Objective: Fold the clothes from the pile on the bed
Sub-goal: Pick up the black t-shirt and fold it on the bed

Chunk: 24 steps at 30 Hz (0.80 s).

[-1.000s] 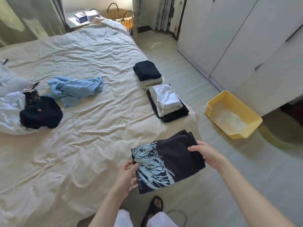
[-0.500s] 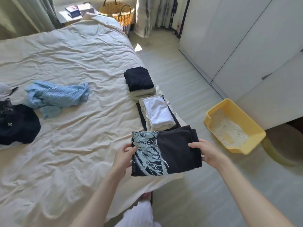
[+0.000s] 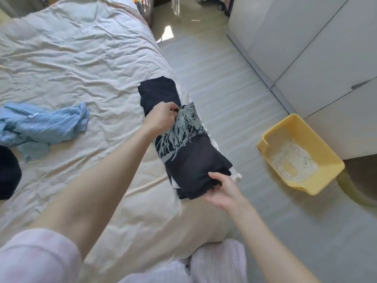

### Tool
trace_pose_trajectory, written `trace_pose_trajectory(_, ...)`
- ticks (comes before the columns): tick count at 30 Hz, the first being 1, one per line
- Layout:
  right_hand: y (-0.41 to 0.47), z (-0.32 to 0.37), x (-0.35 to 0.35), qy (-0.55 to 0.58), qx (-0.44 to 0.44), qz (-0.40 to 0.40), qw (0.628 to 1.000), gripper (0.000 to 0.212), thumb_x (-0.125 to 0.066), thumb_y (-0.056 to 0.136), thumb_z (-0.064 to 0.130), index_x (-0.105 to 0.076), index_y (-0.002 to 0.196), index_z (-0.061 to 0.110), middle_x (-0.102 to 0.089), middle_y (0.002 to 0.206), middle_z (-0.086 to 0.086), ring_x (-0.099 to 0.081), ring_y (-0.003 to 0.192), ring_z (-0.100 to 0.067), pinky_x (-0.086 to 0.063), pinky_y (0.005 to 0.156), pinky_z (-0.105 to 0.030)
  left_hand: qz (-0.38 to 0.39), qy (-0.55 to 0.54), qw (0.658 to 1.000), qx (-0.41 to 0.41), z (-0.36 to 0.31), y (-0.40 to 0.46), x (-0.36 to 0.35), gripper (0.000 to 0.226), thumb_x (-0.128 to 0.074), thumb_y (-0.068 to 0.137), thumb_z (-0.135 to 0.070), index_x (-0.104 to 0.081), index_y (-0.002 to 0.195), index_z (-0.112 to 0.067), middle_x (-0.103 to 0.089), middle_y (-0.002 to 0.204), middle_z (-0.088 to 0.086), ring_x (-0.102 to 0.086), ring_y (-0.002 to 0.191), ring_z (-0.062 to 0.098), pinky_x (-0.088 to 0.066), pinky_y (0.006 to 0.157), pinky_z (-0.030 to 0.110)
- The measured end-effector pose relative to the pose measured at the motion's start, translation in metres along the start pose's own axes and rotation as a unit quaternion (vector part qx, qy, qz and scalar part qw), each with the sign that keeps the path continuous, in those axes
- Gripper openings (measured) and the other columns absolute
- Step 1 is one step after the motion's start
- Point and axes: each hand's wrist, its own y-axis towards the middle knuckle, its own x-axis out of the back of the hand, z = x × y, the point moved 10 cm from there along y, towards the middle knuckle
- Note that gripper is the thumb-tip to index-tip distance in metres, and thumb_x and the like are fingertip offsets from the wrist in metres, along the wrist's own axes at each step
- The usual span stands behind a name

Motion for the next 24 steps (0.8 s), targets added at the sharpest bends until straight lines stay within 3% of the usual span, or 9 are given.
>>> trace_pose_trajectory(5, 0.053, -0.007, 0.003, 0.016, -0.048, -0.02, 0.999, 0.01, -0.059, 0.086, -0.002, -0.062, 0.092, 0.005, -0.064, 0.098, -0.015, -0.061, 0.095, -0.03, -0.052, 0.066, -0.049, 0.032, 0.103, 0.994, -0.008, 0.014, 0.051, -0.051, 0.032, -0.043, 0.097, -0.023, -0.057, 0.126, -0.021, -0.053, 0.119, 0.012, -0.052, 0.111, 0.034, -0.04, 0.091, 0.041)
trace_pose_trajectory(8, 0.077, -0.009, 0.014, 0.021, -0.061, -0.036, 0.997, 0.009, -0.058, 0.087, -0.002, -0.061, 0.093, 0.005, -0.064, 0.099, -0.015, -0.061, 0.095, -0.029, -0.05, 0.083, -0.05, 0.065, 0.109, 0.992, -0.006, 0.03, 0.06, -0.088, 0.036, -0.043, 0.098, -0.023, -0.049, 0.134, -0.023, -0.051, 0.122, 0.011, -0.053, 0.11, 0.037, -0.042, 0.093, 0.043)
trace_pose_trajectory(11, 0.085, -0.011, 0.024, 0.015, -0.072, -0.051, 0.996, 0.013, -0.058, 0.089, 0.002, -0.058, 0.102, 0.004, -0.061, 0.106, -0.016, -0.058, 0.1, -0.029, -0.044, 0.096, -0.049, 0.059, 0.14, 0.988, -0.035, 0.038, 0.053, -0.111, 0.051, -0.045, 0.097, -0.024, -0.031, 0.146, -0.027, -0.04, 0.142, 0.009, -0.038, 0.13, 0.032, -0.027, 0.107, 0.047)
trace_pose_trajectory(15, 0.076, 0.027, 0.049, -0.206, 0.077, -0.161, 0.962, 0.04, -0.064, 0.089, 0.019, -0.048, 0.123, 0.003, -0.056, 0.123, -0.013, -0.055, 0.111, -0.026, -0.045, 0.096, -0.041, 0.008, 0.145, 0.983, -0.113, 0.028, 0.008, -0.12, 0.057, -0.053, 0.094, -0.022, -0.032, 0.146, -0.02, -0.022, 0.155, 0.013, -0.013, 0.144, 0.034, -0.009, 0.113, 0.054)
trace_pose_trajectory(17, 0.056, 0.069, 0.048, -0.4, 0.242, -0.228, 0.854, 0.051, -0.063, 0.089, 0.026, -0.044, 0.131, 0.005, -0.048, 0.134, -0.011, -0.049, 0.118, -0.024, -0.04, 0.099, -0.035, -0.004, 0.155, 0.977, -0.15, 0.025, -0.024, -0.131, 0.055, -0.057, 0.09, -0.022, -0.04, 0.142, -0.017, -0.024, 0.153, 0.018, -0.015, 0.143, 0.04, -0.011, 0.113, 0.057)
trace_pose_trajectory(19, 0.03, 0.098, 0.012, -0.596, 0.422, -0.213, 0.649, 0.055, -0.063, 0.088, 0.023, -0.044, 0.137, 0.008, -0.042, 0.142, -0.013, -0.041, 0.13, -0.03, -0.035, 0.107, -0.041, 0.004, 0.166, 0.976, -0.138, 0.032, -0.046, -0.146, 0.055, -0.057, 0.09, -0.028, -0.041, 0.142, -0.018, -0.022, 0.154, 0.018, -0.013, 0.143, 0.041, -0.012, 0.113, 0.057)
trace_pose_trajectory(21, 0.025, 0.09, -0.026, -0.714, 0.52, -0.128, 0.45, 0.056, -0.066, 0.084, 0.021, -0.05, 0.136, 0.012, -0.043, 0.144, -0.015, -0.039, 0.135, -0.033, -0.031, 0.108, -0.051, 0.028, 0.18, 0.978, -0.101, 0.046, -0.054, -0.16, 0.055, -0.051, 0.094, -0.033, -0.035, 0.145, -0.023, -0.015, 0.156, 0.016, -0.008, 0.144, 0.039, -0.009, 0.115, 0.053)
trace_pose_trajectory(22, 0.033, 0.08, -0.035, -0.756, 0.521, -0.086, 0.387, 0.056, -0.067, 0.083, 0.023, -0.051, 0.136, 0.015, -0.042, 0.145, -0.014, -0.038, 0.136, -0.033, -0.029, 0.108, -0.054, 0.044, 0.191, 0.977, -0.085, 0.052, -0.054, -0.166, 0.054, -0.046, 0.096, -0.036, -0.03, 0.147, -0.025, -0.009, 0.157, 0.015, -0.003, 0.145, 0.036, -0.004, 0.115, 0.05)
trace_pose_trajectory(24, 0.058, 0.066, -0.038, -0.832, 0.449, -0.042, 0.324, 0.055, -0.059, 0.09, 0.029, -0.043, 0.142, 0.02, -0.032, 0.152, -0.009, -0.027, 0.141, -0.03, -0.017, 0.112, -0.055, 0.079, 0.219, 0.97, -0.066, 0.061, -0.05, -0.176, 0.055, -0.035, 0.098, -0.041, -0.017, 0.15, -0.03, 0.003, 0.158, 0.011, 0.007, 0.145, 0.032, 0.004, 0.116, 0.045)
